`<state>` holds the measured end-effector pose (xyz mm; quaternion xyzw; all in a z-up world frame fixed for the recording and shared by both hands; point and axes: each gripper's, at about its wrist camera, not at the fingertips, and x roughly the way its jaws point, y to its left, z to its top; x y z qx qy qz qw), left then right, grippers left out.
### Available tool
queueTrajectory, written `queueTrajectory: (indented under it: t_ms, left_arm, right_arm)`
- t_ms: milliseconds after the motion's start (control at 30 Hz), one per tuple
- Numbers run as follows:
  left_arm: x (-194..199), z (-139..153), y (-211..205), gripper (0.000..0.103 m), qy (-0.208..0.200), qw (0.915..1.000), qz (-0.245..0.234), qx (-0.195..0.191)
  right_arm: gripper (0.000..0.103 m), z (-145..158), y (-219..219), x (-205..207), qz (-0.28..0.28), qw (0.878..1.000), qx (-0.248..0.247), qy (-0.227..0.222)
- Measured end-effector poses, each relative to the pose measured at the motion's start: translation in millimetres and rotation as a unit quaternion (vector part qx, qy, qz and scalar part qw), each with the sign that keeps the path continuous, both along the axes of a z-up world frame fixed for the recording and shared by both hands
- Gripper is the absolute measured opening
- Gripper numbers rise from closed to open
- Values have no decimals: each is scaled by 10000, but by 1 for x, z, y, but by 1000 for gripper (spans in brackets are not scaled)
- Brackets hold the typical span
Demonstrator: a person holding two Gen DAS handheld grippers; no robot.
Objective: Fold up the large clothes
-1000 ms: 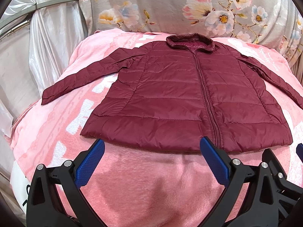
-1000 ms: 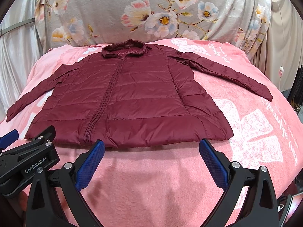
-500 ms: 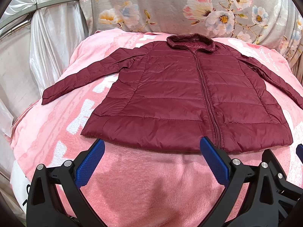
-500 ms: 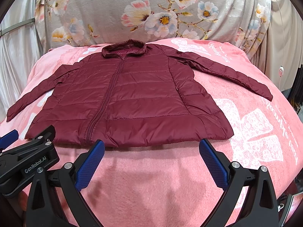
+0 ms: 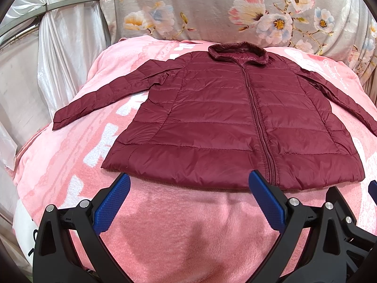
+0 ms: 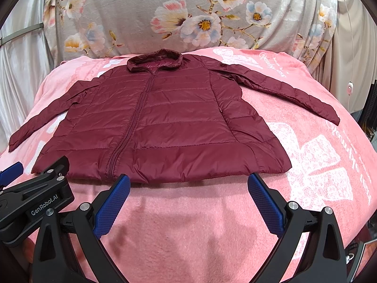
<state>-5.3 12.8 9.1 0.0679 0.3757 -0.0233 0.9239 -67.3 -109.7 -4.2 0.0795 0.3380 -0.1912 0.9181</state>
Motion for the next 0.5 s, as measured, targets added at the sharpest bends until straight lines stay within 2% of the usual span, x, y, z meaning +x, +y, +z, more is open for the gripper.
queueTrajectory:
  t_ms: [500]
  left_arm:
    - [-1,0,-1,98,-1,10000,2,1]
  right_arm:
    - [98,-1,0,0,2,10000,8,0]
